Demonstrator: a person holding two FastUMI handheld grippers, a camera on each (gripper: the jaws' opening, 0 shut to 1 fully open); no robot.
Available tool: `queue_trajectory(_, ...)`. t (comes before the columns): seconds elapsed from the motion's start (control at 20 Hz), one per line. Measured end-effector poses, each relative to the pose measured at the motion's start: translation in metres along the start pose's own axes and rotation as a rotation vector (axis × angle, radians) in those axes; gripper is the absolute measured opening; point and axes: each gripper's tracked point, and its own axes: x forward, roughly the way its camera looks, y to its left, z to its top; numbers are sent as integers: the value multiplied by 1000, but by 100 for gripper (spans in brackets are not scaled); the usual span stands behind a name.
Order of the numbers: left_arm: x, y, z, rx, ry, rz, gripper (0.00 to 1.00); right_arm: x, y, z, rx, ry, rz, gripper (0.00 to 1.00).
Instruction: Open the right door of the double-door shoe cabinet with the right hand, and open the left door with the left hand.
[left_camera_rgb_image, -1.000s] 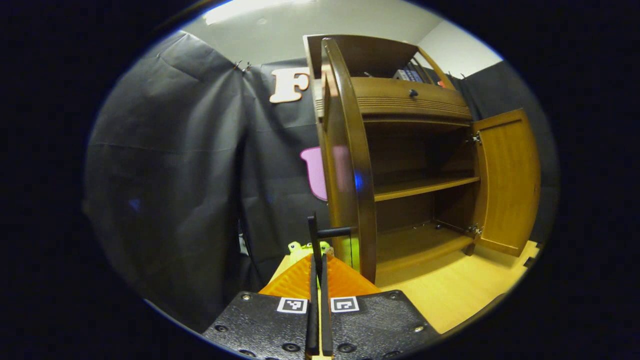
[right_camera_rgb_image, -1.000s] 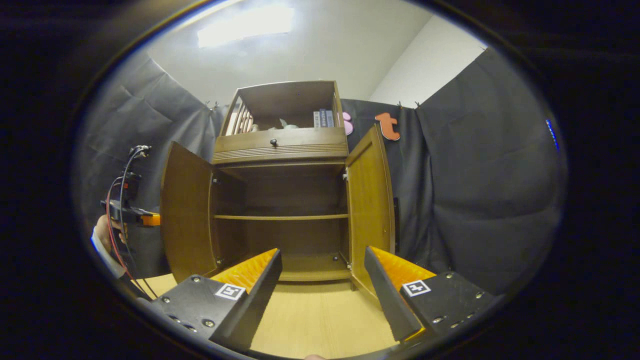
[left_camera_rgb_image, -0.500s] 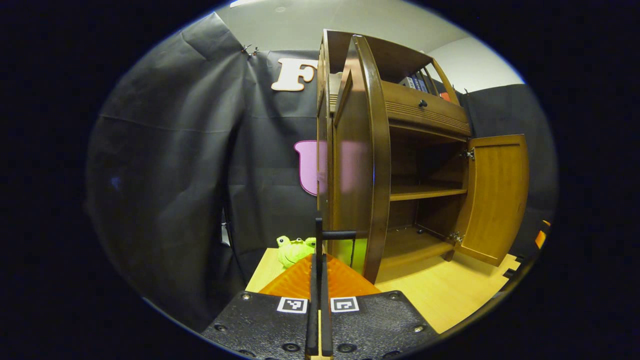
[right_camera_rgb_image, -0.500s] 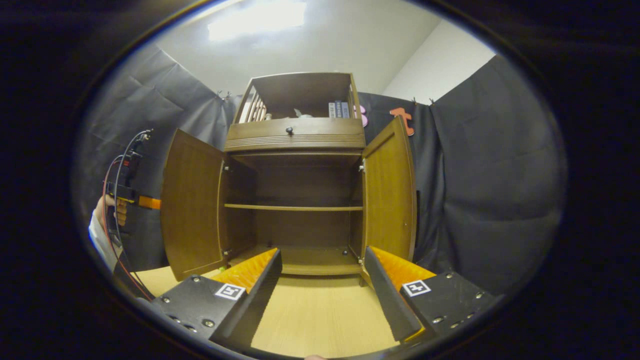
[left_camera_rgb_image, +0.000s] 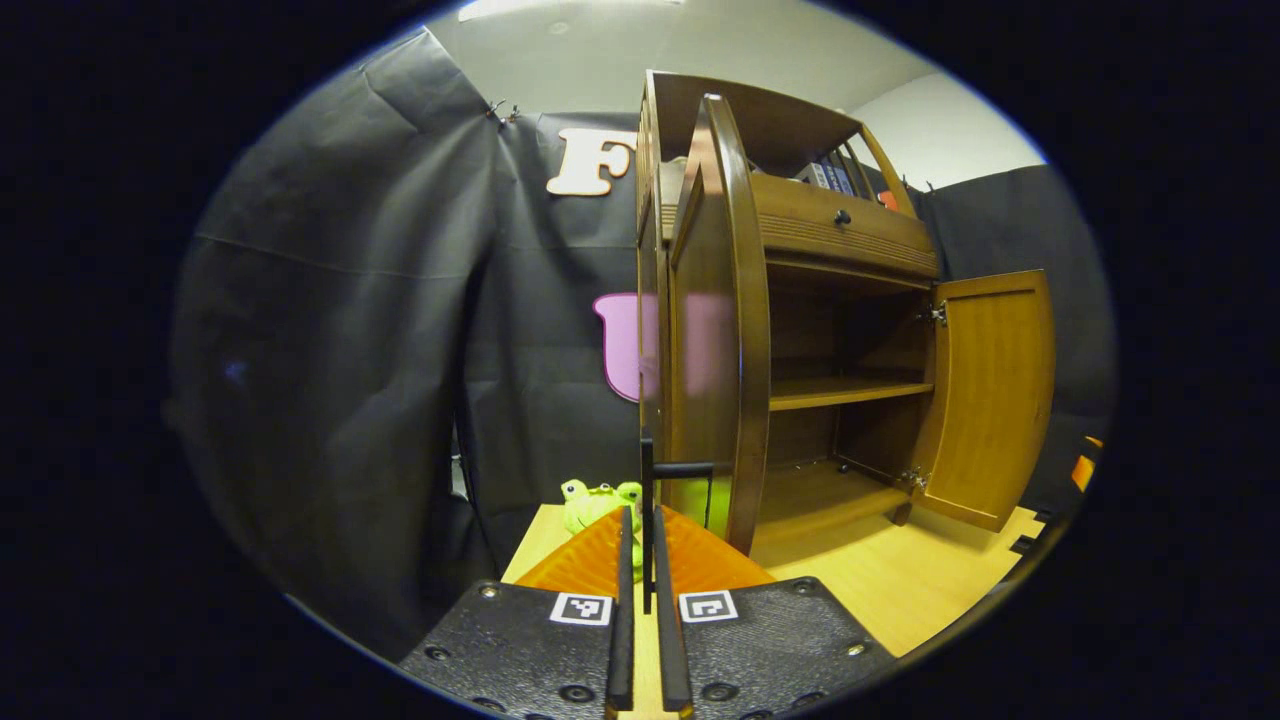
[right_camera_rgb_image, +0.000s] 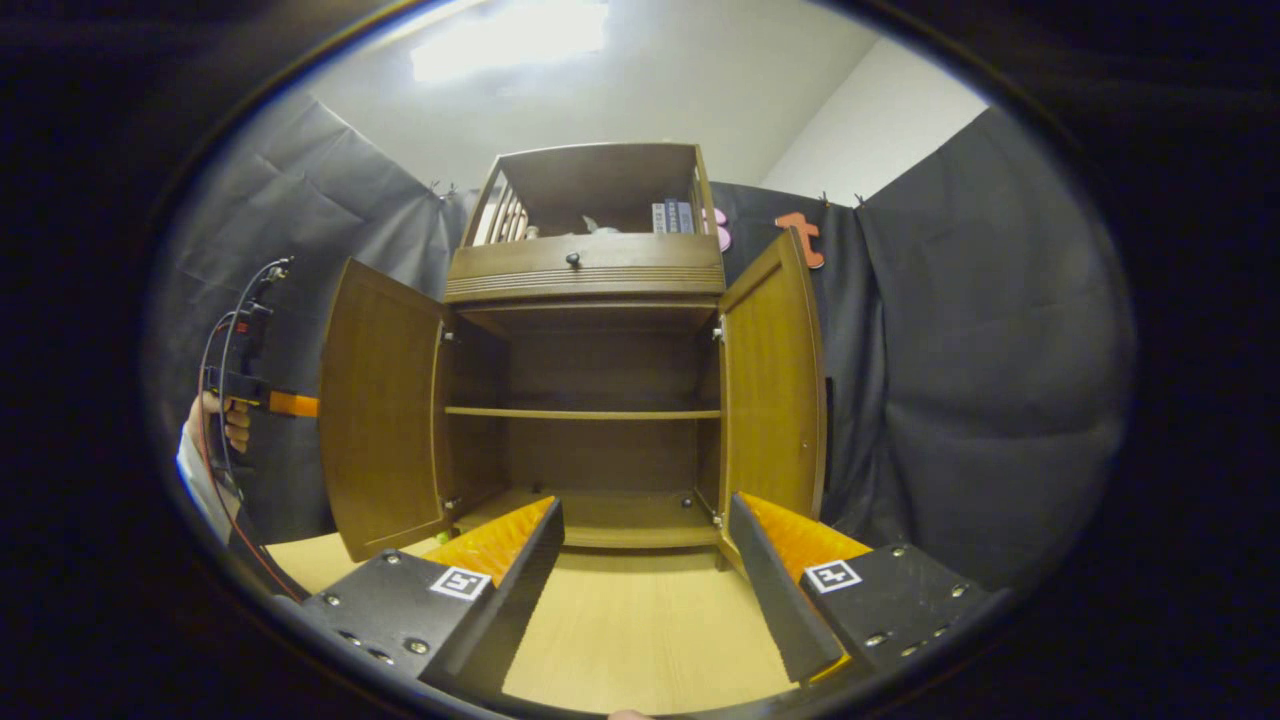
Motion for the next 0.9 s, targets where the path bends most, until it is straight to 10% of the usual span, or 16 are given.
queue_trajectory(0.55,-47,21,38,25,-64,258,98,-10,-27,12,19,-28,-60,94)
queue_trajectory(0.9,-53,-24,48,30,-63,246,93,-11,-29,18,29,-41,-58,94)
